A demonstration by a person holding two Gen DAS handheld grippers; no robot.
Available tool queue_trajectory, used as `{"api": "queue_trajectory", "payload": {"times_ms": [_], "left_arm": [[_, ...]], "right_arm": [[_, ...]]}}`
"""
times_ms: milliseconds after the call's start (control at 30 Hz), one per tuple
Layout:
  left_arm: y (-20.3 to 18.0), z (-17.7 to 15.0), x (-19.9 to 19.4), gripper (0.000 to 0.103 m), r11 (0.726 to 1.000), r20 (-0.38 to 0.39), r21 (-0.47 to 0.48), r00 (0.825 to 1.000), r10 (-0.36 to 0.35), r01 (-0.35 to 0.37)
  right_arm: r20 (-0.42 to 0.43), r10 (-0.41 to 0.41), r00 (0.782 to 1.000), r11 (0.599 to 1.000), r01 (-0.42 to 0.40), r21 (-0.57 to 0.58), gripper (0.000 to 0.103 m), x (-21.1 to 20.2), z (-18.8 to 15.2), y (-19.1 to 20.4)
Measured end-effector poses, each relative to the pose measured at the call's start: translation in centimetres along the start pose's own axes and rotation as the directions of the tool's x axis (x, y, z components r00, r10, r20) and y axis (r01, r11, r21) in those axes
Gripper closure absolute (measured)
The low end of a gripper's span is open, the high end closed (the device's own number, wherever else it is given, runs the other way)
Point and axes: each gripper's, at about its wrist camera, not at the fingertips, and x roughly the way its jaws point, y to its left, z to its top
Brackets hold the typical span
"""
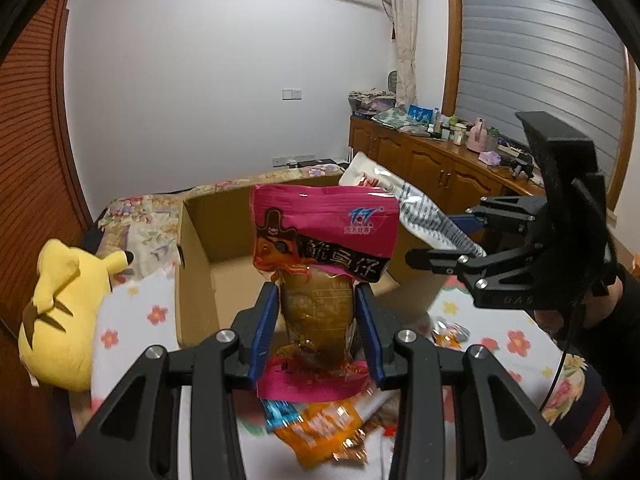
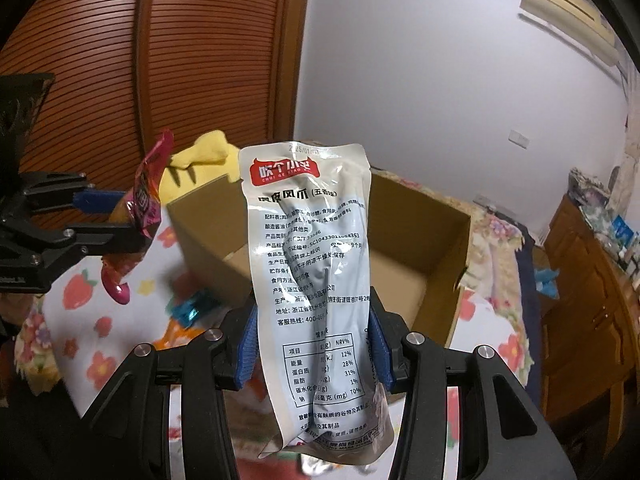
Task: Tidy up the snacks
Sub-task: 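Carry both snacks over the cardboard box and open both tools to drop them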
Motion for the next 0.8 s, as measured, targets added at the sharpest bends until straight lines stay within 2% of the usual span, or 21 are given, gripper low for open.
{"api": "queue_trajectory", "payload": {"times_ms": [300, 633, 800], "left_arm": [[1.9, 2.6, 4.8, 0.065, 1.0, -0.041, 0.008, 0.999, 0.023, -0.023], [1.9, 2.6, 9.1, 0.065, 1.0, -0.103, 0.011, 0.994, 0.027, -0.026], [1.4, 2.6, 10.6, 0.064, 0.999, -0.132, 0.014, 0.991, 0.034, -0.033]], "right_arm": [[-0.045, 0.013, 0.999, 0.999, -0.011, 0.036, 0.056, 5.0, 1.2, -3.1], [-0.105, 0.006, 0.994, 0.998, 0.0, 0.061, 0.055, 7.7, 1.1, -4.9], [-0.115, 0.017, 0.993, 0.998, -0.01, 0.064, 0.047, 7.8, 0.8, -4.9]]}}
